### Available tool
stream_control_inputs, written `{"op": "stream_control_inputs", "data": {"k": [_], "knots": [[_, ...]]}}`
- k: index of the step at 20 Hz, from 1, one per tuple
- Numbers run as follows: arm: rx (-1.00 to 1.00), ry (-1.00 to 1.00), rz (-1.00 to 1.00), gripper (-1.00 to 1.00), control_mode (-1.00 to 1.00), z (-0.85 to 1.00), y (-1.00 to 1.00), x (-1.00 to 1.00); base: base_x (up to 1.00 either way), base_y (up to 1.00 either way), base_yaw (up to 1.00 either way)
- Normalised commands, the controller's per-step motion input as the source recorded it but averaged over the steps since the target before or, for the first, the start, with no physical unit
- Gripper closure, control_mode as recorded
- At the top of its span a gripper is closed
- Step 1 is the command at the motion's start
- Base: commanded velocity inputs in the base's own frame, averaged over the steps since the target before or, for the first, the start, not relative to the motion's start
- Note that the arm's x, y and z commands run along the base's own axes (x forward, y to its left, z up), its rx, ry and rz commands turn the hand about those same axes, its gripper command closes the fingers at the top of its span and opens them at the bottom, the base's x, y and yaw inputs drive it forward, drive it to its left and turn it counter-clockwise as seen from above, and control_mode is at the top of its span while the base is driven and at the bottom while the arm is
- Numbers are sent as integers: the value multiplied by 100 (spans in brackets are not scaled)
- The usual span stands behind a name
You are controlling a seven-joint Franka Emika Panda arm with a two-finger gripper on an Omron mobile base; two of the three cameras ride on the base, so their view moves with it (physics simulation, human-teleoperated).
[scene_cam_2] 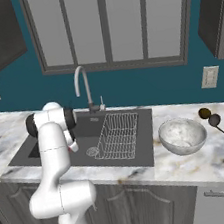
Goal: Pick the carrot from the sink and place it in the bowl. Then pick the bowl and place it in the microwave. Then close the microwave door and press the start button.
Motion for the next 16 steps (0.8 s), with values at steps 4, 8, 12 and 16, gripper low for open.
{"op": "stream_control_inputs", "data": {"k": [4,8,12,16], "knots": [[0,0,0,100,-100,16,0,-25,0,0,0],[1,-2,0,100,-100,70,0,-47,0,0,0],[0,-1,0,100,-100,57,0,-29,0,0,0],[0,-10,0,100,-100,77,-1,-40,0,0,0]]}}
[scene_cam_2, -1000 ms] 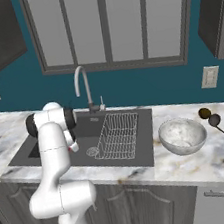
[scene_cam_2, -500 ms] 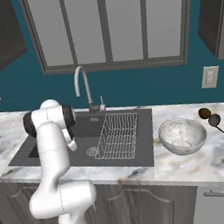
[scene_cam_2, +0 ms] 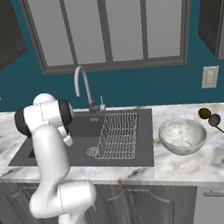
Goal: Pick the carrot from the sink and place it in the bowl. Then pick the bowl and place it in the microwave. Then close the microwave door and press the start button.
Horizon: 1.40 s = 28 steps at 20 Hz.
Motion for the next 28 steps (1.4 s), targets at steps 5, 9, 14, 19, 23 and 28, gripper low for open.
{"op": "stream_control_inputs", "data": {"k": [5,9,14,19,23,28], "knots": [[0,-16,0,100,-100,96,0,-33,0,0,0],[0,-15,0,100,-100,97,0,-40,0,0,0],[0,-11,0,100,-100,98,-1,-53,0,0,0],[4,-10,0,100,-100,95,-14,-66,0,0,0],[12,-8,0,100,-100,84,-34,-78,0,0,0],[13,-7,0,100,-100,79,-46,-66,0,0,0]]}}
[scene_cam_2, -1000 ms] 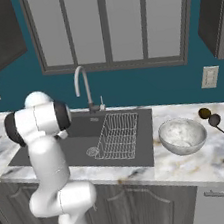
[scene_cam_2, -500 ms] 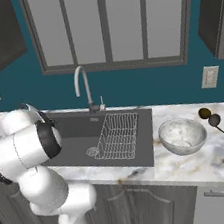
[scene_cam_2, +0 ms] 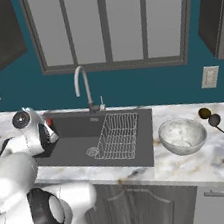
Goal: Pick the carrot from the sink and place it in the bowl. Then pick the bowl and place it in the microwave. Then close the microwave door and press the start button.
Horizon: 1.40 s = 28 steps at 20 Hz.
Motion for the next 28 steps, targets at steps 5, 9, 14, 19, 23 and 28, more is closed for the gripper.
{"op": "stream_control_inputs", "data": {"k": [5,9,14,19,23,28], "knots": [[15,-6,0,100,-100,81,-53,-69,0,0,0],[15,-2,0,100,-100,58,-52,-76,0,0,0],[13,-1,0,100,-100,40,-64,-74,0,0,0],[11,0,-12,100,-100,31,-85,-43,0,0,0],[12,0,-23,100,-100,28,-92,-34,0,0,0],[12,0,-26,100,-100,13,-97,-12,0,0,0]]}}
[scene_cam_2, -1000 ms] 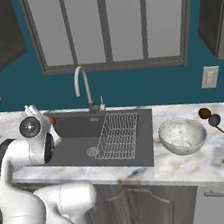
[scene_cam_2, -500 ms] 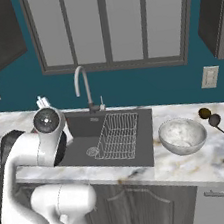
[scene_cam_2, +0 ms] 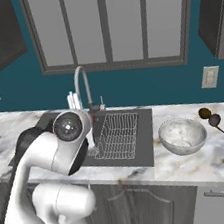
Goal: Pick the carrot from the sink and place it in the bowl. Then pick the bowl and place it in the microwave. Then close the microwave door and press the start button.
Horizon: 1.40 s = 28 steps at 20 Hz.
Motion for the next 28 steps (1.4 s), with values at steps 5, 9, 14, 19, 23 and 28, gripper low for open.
{"op": "stream_control_inputs", "data": {"k": [5,9,14,19,23,28], "knots": [[7,2,-30,100,-100,0,-94,5,0,0,0],[2,6,-33,100,-100,0,-79,34,0,0,0],[1,10,-34,100,-100,0,-74,50,0,0,0],[1,13,-27,100,-100,-5,-69,48,0,0,0],[9,8,-11,100,-100,-48,-87,38,0,0,0],[10,17,0,100,-100,-74,-63,81,0,0,0]]}}
